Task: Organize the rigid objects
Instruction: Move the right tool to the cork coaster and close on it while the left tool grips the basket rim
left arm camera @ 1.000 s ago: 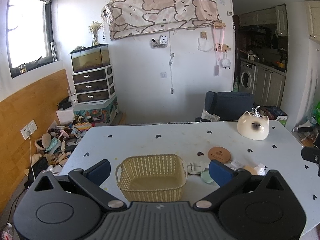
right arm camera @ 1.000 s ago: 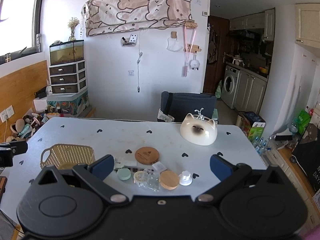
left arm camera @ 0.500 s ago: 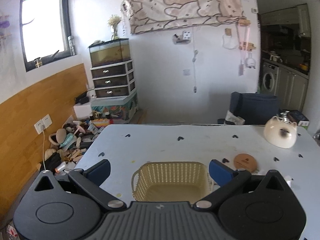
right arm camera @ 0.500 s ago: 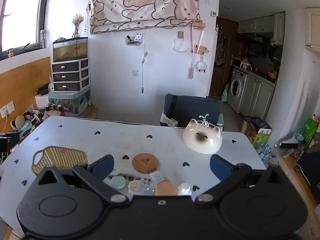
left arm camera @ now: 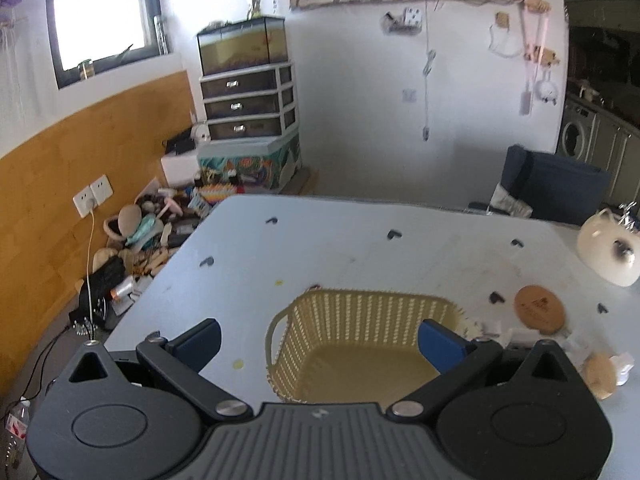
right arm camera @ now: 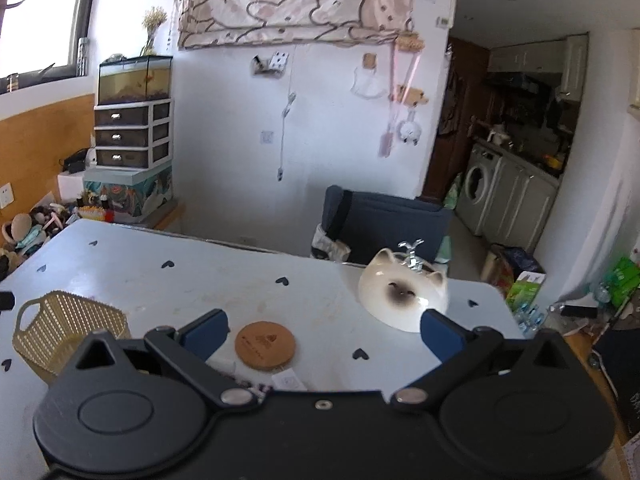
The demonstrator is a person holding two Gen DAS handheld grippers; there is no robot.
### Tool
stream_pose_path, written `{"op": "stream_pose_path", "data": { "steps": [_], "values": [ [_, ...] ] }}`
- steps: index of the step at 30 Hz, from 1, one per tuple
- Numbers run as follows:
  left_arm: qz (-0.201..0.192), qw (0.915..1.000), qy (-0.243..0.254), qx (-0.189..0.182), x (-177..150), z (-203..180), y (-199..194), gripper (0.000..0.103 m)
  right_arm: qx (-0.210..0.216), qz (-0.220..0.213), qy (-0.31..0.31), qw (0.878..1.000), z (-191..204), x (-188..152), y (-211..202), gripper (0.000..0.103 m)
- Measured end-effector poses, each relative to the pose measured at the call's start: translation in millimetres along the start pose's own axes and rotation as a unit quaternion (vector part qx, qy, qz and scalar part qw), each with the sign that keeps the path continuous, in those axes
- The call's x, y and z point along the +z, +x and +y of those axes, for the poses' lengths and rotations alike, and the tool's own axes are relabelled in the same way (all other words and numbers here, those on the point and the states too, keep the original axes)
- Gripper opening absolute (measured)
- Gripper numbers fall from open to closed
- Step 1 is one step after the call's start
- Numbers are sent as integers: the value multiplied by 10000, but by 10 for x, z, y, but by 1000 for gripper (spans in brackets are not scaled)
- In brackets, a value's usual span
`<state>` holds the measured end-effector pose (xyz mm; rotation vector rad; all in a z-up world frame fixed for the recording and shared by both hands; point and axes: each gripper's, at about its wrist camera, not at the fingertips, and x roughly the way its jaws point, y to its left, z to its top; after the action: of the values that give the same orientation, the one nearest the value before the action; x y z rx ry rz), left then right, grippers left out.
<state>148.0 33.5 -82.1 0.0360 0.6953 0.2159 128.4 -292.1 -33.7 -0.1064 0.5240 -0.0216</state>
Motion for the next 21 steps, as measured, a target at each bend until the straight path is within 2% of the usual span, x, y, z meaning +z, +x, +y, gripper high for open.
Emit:
{"op": "stream_pose_path", "data": {
  "steps": [7, 10, 12, 15, 21],
  "values": [
    [275, 9996, 46, -7, -17, 64, 402, 103, 200, 290, 173, 9992, 76, 20, 665, 103],
    [389, 9992, 93, -90, -30, 114, 583, 103, 464, 423, 232, 9978, 151, -1, 1016, 103],
    [487, 9986, 109, -152, -36, 150, 698, 103, 414, 616, 278, 9969, 229, -26, 1266, 103],
    [676, 9973, 80, -284, -37, 213, 854, 103, 227, 658, 206, 9974, 376, -92, 1611, 103],
    [1106, 9922, -51, -574, -23, 346, 1098, 103, 231, 1261, 9, 9918, 652, -172, 2285, 103]
  ]
}}
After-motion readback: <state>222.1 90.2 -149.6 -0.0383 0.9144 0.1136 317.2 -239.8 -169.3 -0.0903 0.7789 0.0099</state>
